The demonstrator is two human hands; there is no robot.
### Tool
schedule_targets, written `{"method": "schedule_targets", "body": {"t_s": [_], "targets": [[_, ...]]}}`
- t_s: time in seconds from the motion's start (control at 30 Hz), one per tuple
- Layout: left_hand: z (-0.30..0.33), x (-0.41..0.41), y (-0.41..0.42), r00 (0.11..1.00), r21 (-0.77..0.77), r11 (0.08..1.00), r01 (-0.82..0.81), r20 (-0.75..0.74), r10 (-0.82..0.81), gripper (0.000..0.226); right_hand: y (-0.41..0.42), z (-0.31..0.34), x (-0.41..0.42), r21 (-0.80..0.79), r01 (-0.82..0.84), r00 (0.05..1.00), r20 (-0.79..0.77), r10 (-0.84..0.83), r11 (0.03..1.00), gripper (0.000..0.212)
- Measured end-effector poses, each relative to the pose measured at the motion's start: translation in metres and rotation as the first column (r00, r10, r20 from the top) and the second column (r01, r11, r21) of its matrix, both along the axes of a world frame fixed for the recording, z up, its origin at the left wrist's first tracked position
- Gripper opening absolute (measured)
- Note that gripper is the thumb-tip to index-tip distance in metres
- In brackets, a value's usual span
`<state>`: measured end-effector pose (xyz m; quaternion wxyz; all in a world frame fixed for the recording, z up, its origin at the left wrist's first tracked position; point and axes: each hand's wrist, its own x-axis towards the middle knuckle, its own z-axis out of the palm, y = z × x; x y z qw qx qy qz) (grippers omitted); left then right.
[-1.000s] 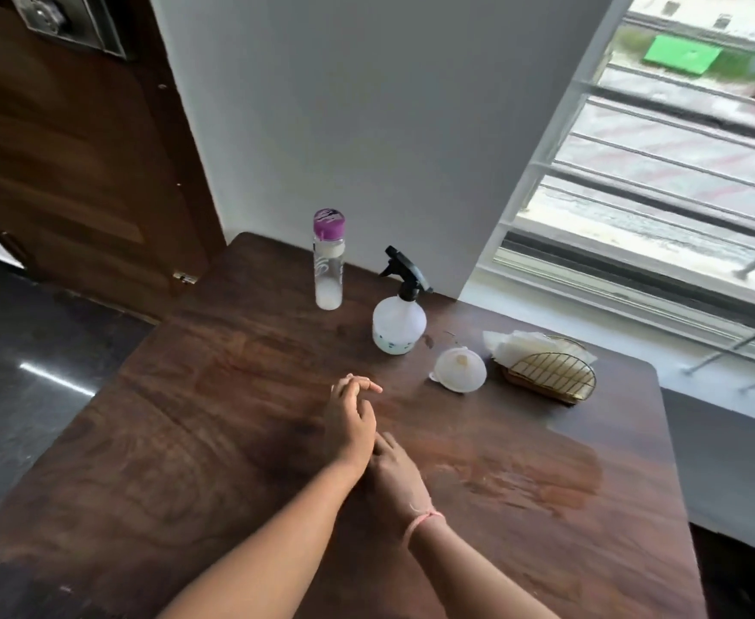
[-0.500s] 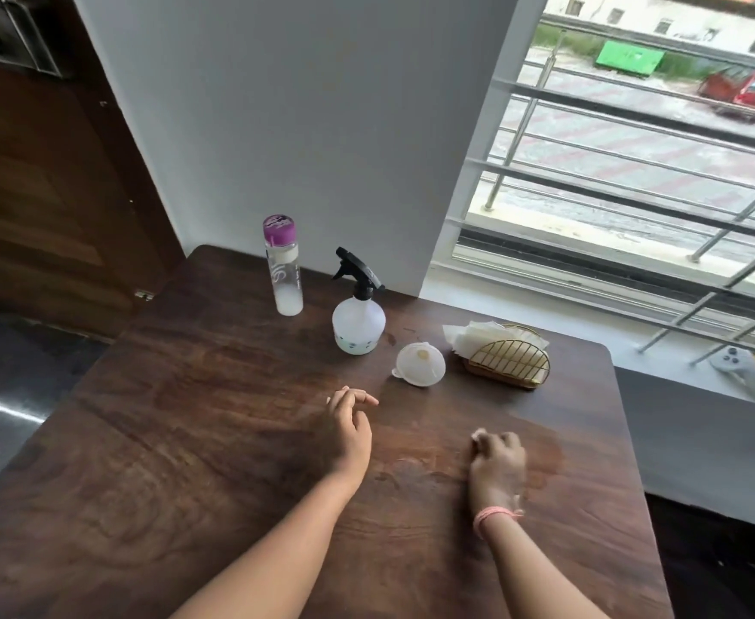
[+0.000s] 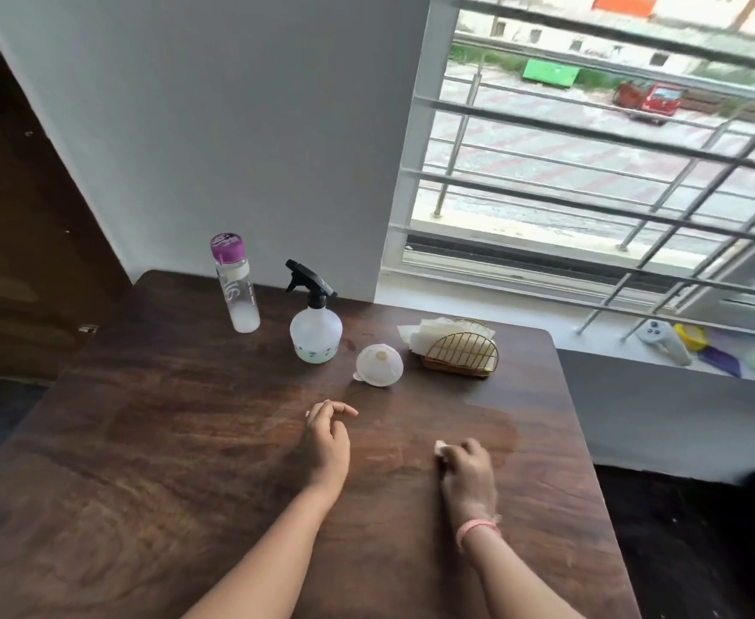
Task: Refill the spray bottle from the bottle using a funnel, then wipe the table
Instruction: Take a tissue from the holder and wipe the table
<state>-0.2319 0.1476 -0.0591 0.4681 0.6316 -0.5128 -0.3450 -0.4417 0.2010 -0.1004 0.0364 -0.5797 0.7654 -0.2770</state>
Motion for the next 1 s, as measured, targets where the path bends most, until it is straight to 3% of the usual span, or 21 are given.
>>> {"method": "schedule_targets", "body": {"t_s": [0.1, 0.17, 0.2, 0.27, 0.33, 0.4, 0.47, 0.53, 0.57, 0.63, 0.67, 0.73, 0.87, 1.0], "targets": [[0.001, 0.008, 0.0, 0.999, -0.013, 0.999, -0.035, -0.009, 0.035, 0.036, 0.002, 0.008, -0.048, 0.093, 0.387, 0.9, 0.178, -0.398, 0.917, 0.014], [0.0, 0.012, -0.001, 0.999, -0.016, 0.999, -0.048, -0.005, 0.048, 0.036, 0.003, 0.014, -0.053, 0.17, 0.501, 0.822, 0.214, -0.528, 0.849, 0.012], [0.0, 0.014, -0.002, 0.999, -0.01, 0.998, -0.055, 0.001, 0.055, 0.038, 0.004, 0.016, -0.045, 0.176, 0.494, 0.832, 0.19, -0.522, 0.852, 0.012], [0.0, 0.014, -0.003, 0.998, 0.008, 0.998, -0.066, 0.004, 0.066, 0.043, 0.002, 0.02, -0.021, 0.171, 0.377, 0.912, 0.105, -0.397, 0.911, 0.014], [0.001, 0.012, -0.003, 0.999, 0.042, 0.998, -0.05, -0.002, 0.05, 0.043, -0.003, 0.023, 0.014, 0.246, 0.143, 0.987, 0.034, -0.156, 0.959, 0.013], [0.001, 0.008, -0.003, 1.0, 0.085, 0.996, 0.006, -0.004, -0.005, 0.043, -0.01, 0.027, 0.046, 0.364, -0.114, 0.993, 0.059, 0.099, 0.925, 0.017], [0.001, 0.004, -0.003, 0.998, 0.105, 0.992, 0.065, -0.012, -0.064, 0.043, -0.014, 0.032, 0.071, 0.397, -0.202, 0.973, 0.183, 0.139, 0.895, 0.018], [0.002, 0.0, -0.004, 0.996, 0.114, 0.989, 0.091, -0.025, -0.089, 0.043, -0.014, 0.036, 0.086, 0.365, -0.166, 0.914, 0.405, 0.005, 0.916, 0.014], [0.003, -0.002, -0.006, 0.994, 0.122, 0.987, 0.105, -0.031, -0.102, 0.044, -0.014, 0.04, 0.088, 0.357, -0.133, 0.816, 0.569, -0.102, 0.925, 0.014], [0.003, -0.006, -0.011, 0.988, 0.148, 0.978, 0.149, -0.056, -0.142, 0.044, -0.02, 0.051, 0.085, 0.365, -0.066, 0.437, 0.847, -0.303, 0.929, 0.025], [0.0, -0.007, -0.015, 0.984, 0.169, 0.971, 0.172, -0.086, -0.159, 0.043, -0.024, 0.058, 0.082, 0.382, -0.034, 0.232, 0.902, -0.365, 0.923, 0.028], [-0.002, -0.011, -0.021, 0.971, 0.223, 0.952, 0.21, -0.165, -0.176, 0.039, -0.032, 0.068, 0.074, 0.413, 0.004, -0.026, 0.91, -0.413, 0.911, 0.029], [-0.003, -0.028, -0.022, 0.922, 0.274, 0.904, 0.327, -0.302, -0.242, 0.031, -0.039, 0.078, 0.068, 0.387, 0.033, -0.315, 0.879, -0.358, 0.921, 0.028], [0.008, -0.05, -0.017, 0.836, 0.281, 0.833, 0.476, -0.438, -0.33, 0.019, -0.041, 0.085, 0.065, 0.392, 0.096, -0.484, 0.822, -0.301, 0.915, 0.019]]}}
